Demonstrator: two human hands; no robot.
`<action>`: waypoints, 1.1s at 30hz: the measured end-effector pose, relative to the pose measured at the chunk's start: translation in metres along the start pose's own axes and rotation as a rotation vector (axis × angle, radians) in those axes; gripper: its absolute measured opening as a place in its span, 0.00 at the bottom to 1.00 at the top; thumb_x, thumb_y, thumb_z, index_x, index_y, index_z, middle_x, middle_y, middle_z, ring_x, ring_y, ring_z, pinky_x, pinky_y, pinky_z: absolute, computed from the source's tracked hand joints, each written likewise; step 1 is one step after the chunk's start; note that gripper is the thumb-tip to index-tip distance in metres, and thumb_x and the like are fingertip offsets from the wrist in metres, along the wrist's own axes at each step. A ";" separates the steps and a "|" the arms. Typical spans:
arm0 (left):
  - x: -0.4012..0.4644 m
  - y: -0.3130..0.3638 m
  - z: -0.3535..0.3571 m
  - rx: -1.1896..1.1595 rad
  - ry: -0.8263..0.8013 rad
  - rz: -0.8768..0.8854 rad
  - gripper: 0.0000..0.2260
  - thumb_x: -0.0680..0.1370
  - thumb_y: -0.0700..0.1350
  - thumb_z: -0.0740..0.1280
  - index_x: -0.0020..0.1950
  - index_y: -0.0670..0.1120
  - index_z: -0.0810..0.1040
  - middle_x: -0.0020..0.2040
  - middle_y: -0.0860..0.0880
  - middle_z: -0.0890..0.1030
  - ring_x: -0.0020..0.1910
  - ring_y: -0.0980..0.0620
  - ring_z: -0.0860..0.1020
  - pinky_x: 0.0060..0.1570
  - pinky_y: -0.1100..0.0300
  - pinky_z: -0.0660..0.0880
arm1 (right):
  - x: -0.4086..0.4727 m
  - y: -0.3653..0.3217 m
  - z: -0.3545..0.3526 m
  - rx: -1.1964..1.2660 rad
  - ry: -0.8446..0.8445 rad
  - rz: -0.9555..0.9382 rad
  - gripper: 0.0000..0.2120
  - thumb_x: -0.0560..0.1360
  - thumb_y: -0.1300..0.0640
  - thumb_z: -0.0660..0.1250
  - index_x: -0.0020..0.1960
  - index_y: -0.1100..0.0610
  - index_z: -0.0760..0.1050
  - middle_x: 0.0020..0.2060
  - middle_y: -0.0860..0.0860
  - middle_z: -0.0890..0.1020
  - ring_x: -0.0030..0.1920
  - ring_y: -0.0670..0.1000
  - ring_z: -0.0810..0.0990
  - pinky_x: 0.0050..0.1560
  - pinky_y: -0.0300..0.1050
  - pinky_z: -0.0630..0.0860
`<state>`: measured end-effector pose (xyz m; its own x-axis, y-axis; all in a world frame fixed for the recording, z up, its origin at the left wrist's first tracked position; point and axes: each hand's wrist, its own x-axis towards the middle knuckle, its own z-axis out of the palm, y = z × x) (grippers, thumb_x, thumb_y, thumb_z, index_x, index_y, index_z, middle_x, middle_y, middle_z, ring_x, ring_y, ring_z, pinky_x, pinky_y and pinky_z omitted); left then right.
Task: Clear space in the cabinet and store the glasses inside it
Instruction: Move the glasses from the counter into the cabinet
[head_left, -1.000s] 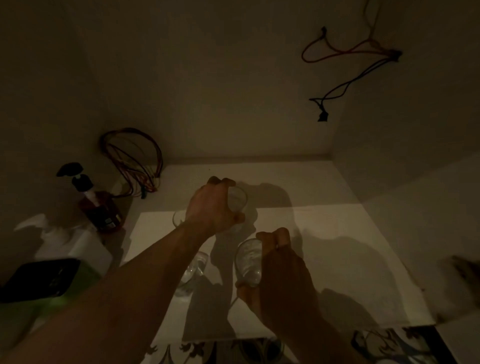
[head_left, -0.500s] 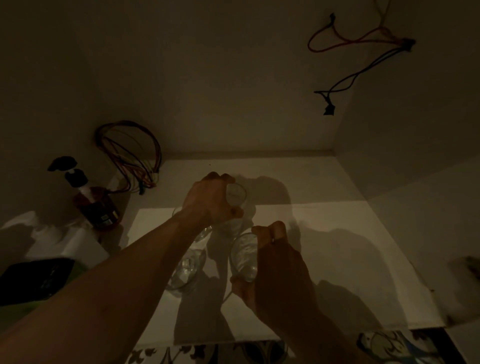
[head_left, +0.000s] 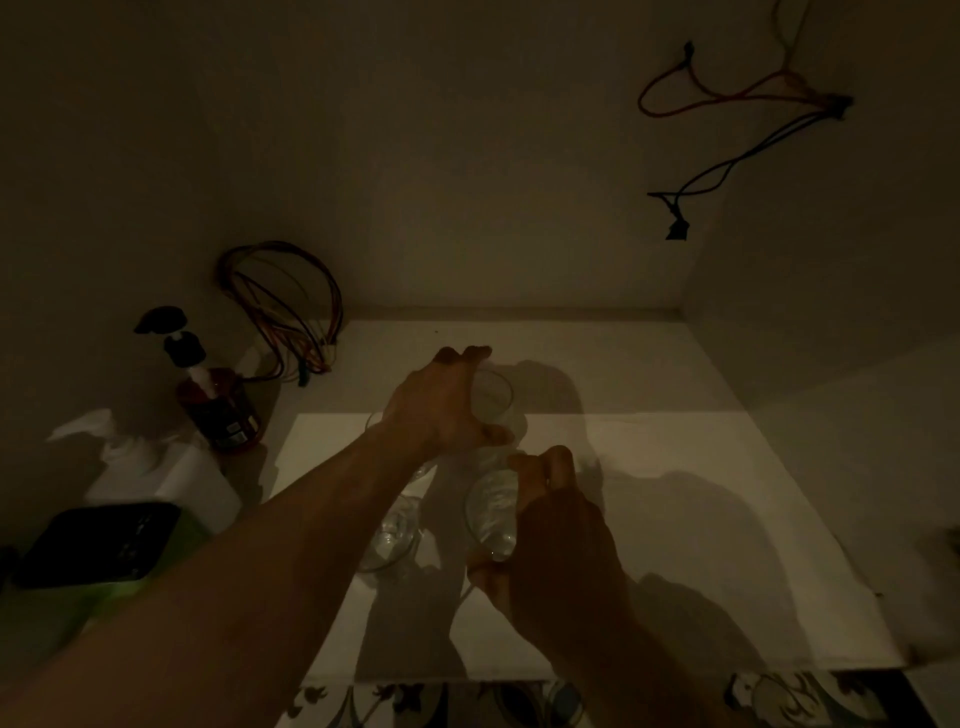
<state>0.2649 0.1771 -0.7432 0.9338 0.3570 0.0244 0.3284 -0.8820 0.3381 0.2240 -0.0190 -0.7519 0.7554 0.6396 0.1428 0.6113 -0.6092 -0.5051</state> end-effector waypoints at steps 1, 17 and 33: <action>-0.003 -0.002 -0.002 -0.025 0.013 -0.001 0.51 0.62 0.67 0.76 0.78 0.56 0.55 0.71 0.46 0.67 0.64 0.43 0.74 0.57 0.51 0.73 | 0.000 -0.002 0.002 0.002 0.008 0.002 0.42 0.63 0.42 0.79 0.70 0.50 0.63 0.60 0.45 0.64 0.56 0.50 0.76 0.54 0.45 0.79; -0.078 -0.042 -0.023 -0.083 0.308 0.060 0.30 0.79 0.65 0.58 0.78 0.54 0.60 0.76 0.50 0.66 0.72 0.51 0.66 0.68 0.53 0.67 | 0.006 -0.030 0.022 0.018 0.003 -0.018 0.37 0.66 0.45 0.77 0.69 0.55 0.66 0.60 0.50 0.67 0.55 0.50 0.77 0.54 0.44 0.79; -0.084 -0.042 -0.018 -0.071 0.261 0.003 0.29 0.80 0.66 0.51 0.78 0.56 0.58 0.77 0.51 0.65 0.71 0.50 0.68 0.67 0.54 0.64 | 0.011 -0.024 0.025 -0.027 0.003 -0.057 0.29 0.69 0.41 0.71 0.66 0.51 0.69 0.59 0.47 0.70 0.57 0.45 0.71 0.54 0.37 0.76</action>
<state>0.1705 0.1894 -0.7421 0.8635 0.4294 0.2644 0.3059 -0.8629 0.4023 0.2114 0.0144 -0.7599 0.7196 0.6724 0.1733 0.6598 -0.5843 -0.4725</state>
